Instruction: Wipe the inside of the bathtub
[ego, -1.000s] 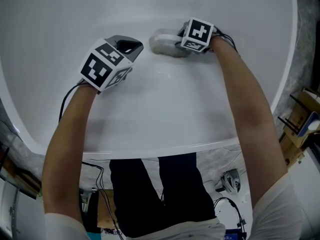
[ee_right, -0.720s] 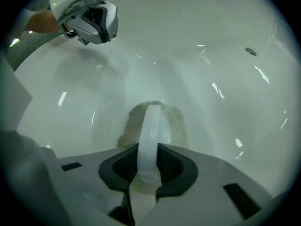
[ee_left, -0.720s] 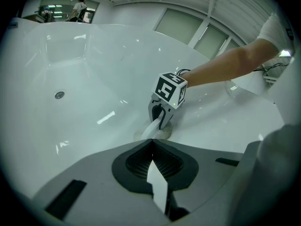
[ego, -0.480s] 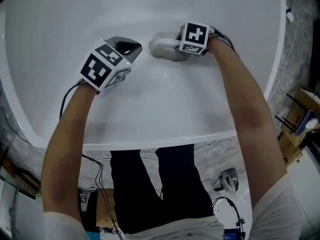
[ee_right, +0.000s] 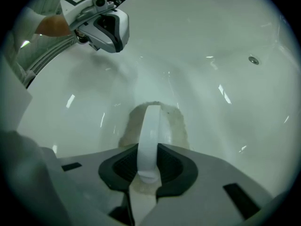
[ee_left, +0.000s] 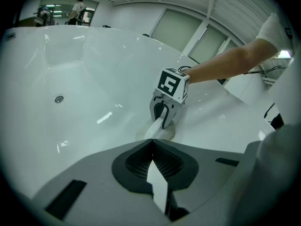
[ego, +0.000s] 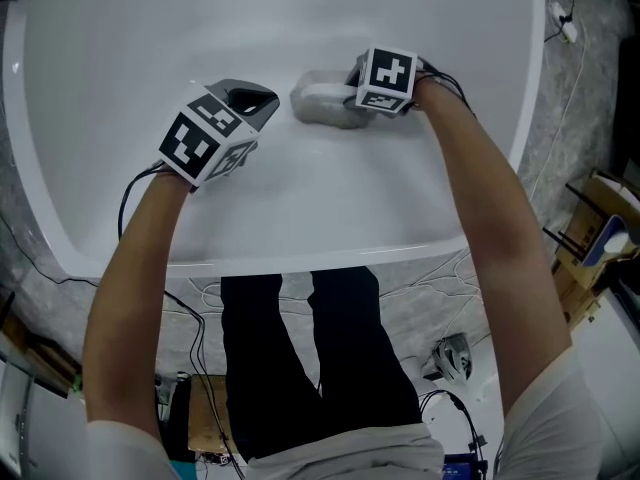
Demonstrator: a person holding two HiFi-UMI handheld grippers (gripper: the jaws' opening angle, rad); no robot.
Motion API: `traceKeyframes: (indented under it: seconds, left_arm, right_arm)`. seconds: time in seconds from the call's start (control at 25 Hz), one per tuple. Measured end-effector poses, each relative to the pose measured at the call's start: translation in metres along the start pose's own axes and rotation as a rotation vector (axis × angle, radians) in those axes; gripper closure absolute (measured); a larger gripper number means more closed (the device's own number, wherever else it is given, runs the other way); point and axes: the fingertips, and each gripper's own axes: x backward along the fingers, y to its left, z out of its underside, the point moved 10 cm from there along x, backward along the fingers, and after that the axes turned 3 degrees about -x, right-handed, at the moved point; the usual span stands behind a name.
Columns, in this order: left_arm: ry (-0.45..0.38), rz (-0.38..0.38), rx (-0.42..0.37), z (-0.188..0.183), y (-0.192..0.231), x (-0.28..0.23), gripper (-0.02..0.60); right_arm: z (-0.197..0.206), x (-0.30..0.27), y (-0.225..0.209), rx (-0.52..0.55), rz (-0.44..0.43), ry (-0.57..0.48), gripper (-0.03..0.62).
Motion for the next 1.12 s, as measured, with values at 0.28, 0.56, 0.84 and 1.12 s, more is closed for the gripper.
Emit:
traceKeyframes:
  seconds: [0.28, 0.56, 0.84, 1.12]
  left_arm:
    - [0.008, 0.0, 0.009, 0.001, -0.015, 0.017, 0.569]
    - [0.015, -0.014, 0.015, -0.004, -0.025, 0.029, 0.569]
    - [0.015, -0.035, 0.025, -0.006, -0.035, 0.039, 0.569]
    - [0.006, -0.064, 0.05, -0.008, -0.052, 0.048, 0.569]
  right_arm:
    - [-0.012, 0.019, 0.031, 0.014, -0.022, -0.035, 0.494]
    - [-0.027, 0.037, 0.062, 0.044, -0.068, -0.073, 0.494]
    - [-0.031, 0.053, 0.085, 0.072, -0.08, -0.102, 0.494]
    - [-0.032, 0.073, 0.116, 0.115, -0.096, -0.132, 0.494]
